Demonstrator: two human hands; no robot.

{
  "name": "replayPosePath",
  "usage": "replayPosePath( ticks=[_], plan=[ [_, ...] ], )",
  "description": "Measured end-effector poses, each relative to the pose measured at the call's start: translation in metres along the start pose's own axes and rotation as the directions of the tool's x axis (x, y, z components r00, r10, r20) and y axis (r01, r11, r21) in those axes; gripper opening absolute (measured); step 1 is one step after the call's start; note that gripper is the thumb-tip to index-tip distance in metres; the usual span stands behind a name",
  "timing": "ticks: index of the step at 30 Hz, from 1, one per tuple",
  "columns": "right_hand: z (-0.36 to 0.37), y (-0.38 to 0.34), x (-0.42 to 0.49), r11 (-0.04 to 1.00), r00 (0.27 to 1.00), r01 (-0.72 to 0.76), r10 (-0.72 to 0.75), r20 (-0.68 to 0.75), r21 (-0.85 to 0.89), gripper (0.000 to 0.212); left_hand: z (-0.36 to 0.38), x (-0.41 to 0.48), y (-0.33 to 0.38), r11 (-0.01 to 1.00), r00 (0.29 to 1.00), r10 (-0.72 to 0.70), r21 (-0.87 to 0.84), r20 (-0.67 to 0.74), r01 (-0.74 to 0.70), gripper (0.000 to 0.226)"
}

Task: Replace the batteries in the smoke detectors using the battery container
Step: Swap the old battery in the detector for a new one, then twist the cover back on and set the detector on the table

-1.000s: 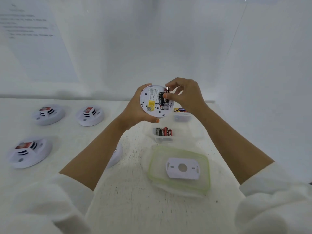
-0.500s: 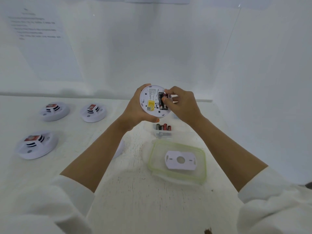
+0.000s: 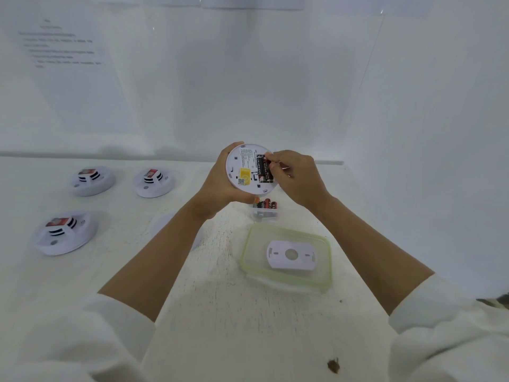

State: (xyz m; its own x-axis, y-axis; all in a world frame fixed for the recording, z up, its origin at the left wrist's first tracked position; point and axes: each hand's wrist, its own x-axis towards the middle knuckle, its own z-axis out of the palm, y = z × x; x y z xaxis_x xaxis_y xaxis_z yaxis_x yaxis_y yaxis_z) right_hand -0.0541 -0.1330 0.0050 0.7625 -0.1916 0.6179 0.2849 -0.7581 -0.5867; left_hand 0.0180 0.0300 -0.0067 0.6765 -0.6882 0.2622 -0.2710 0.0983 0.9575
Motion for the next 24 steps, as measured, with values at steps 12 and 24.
replayPosePath(
  ticks=[12,24],
  plan=[
    [0.003,-0.019,-0.054,0.887,0.922,-0.367,0.307,0.236,0.28,0.039,-0.004,-0.053,-0.017,0.994,0.995,-0.083,0.069,0.063,0.079,0.104],
    [-0.01,-0.013,-0.104,0.859,0.646,-0.301,0.503,0.574,-0.414,0.062,-0.009,-0.103,-0.019,0.988,0.982,-0.145,0.073,0.124,0.137,0.106]
  ],
)
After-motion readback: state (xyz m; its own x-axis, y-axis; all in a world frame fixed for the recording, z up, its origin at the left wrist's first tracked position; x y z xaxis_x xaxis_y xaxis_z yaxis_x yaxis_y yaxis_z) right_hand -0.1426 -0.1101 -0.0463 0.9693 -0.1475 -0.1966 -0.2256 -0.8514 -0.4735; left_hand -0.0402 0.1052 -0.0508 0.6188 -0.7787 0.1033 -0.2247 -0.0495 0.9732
